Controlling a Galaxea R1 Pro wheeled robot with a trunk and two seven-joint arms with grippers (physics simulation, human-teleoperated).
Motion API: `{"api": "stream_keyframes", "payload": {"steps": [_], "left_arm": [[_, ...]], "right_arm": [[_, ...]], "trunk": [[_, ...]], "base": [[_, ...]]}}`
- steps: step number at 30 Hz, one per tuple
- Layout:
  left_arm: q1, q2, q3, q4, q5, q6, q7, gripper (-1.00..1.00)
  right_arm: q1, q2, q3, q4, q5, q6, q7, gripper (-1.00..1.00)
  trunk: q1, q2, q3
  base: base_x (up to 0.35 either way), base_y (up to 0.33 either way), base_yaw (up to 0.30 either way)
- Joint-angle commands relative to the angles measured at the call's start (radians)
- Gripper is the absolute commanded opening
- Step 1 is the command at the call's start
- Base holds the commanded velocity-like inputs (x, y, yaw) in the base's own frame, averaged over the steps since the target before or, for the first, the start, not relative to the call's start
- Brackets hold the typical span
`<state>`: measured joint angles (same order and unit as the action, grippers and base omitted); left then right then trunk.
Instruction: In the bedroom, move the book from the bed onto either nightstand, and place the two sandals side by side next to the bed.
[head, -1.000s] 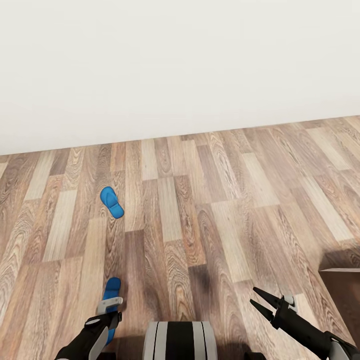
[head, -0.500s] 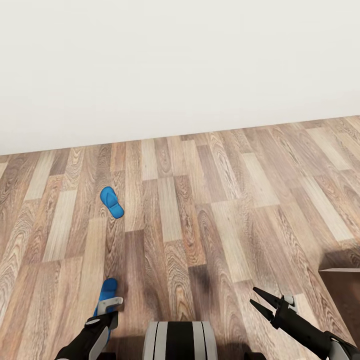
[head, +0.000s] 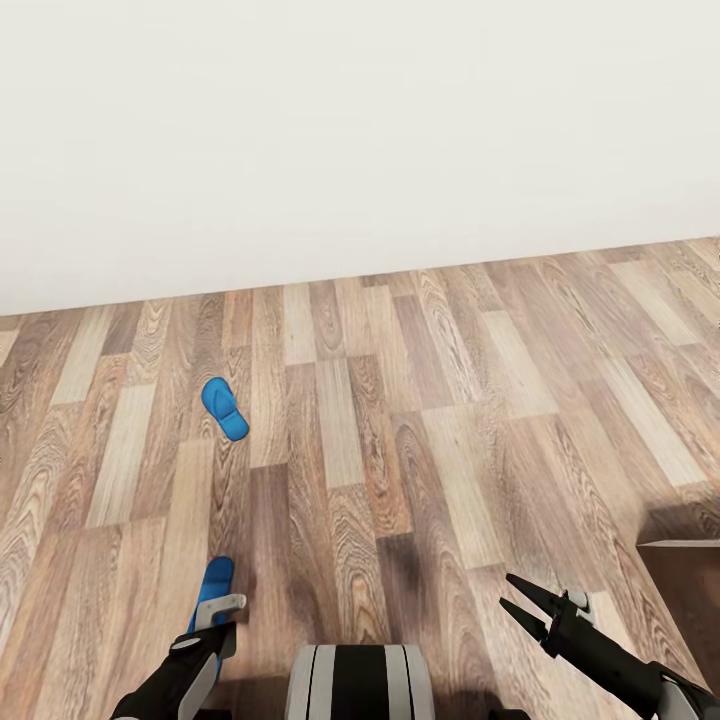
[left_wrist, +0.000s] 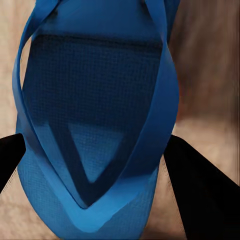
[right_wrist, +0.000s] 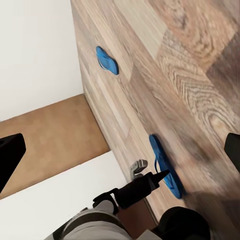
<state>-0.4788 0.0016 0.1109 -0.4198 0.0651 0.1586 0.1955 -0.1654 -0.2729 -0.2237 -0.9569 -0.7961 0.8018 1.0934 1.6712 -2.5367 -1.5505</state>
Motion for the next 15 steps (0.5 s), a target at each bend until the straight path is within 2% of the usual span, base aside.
{"api": "stream_keyframes", "payload": {"steps": [1, 15], "left_arm": [[0.0, 0.0, 0.0, -0.002, 0.005, 0.006, 0.002, -1.0], [0.0, 0.0, 0.0, -0.002, 0.005, 0.007, 0.002, -1.0]], "right_arm": [[0.0, 0.0, 0.0, 0.0, -0.003, 0.006, 0.001, 1.0], [0.0, -0.001, 0.0, 0.0, -0.003, 0.006, 0.001, 1.0]], "trunk": [[-0.001, 0.0, 0.003], [-0.007, 0.003, 0.058]], "base": [[0.0, 0.0, 0.0], [0.0, 0.0, 0.0]]}}
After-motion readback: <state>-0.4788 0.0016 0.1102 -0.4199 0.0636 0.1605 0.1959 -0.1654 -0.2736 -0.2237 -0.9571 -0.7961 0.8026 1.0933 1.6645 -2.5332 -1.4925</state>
